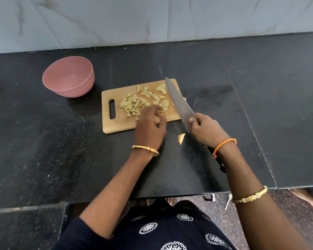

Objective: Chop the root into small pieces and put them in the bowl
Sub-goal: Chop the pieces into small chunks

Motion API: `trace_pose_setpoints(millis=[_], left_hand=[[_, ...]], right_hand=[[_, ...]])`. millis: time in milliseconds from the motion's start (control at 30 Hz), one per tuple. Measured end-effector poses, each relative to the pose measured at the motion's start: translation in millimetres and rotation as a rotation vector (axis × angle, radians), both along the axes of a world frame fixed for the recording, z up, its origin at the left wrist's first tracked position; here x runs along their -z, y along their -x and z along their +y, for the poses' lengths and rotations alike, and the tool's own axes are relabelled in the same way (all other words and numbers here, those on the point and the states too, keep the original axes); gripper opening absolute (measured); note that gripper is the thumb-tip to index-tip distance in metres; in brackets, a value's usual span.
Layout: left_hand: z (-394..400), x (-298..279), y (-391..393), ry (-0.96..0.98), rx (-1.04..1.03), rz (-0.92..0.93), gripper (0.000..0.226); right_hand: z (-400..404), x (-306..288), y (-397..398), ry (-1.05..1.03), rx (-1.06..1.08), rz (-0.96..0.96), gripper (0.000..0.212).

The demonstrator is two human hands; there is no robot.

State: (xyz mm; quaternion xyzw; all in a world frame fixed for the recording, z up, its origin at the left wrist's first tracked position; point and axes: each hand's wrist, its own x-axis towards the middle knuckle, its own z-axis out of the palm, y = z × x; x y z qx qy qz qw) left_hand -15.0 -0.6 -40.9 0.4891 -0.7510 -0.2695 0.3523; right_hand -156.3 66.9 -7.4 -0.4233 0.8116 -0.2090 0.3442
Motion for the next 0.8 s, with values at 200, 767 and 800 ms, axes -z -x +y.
trace_pose_setpoints(millis=[200,767,800], left_hand=[[15,8,10,-0.196,0.385,-0.33,0.029],[-36,-17,24,0.071,0.249,-0.432,0.019],[-42,-15,25,0.083,0.249,-0.437,0.019]], right_hand=[[-3,0,-2,0.005,0.004,0.008,0.023],[2,3,10,0.032,0.068,0.019,0.027],[2,5,8,0.032,0.062,0.02,0.027]])
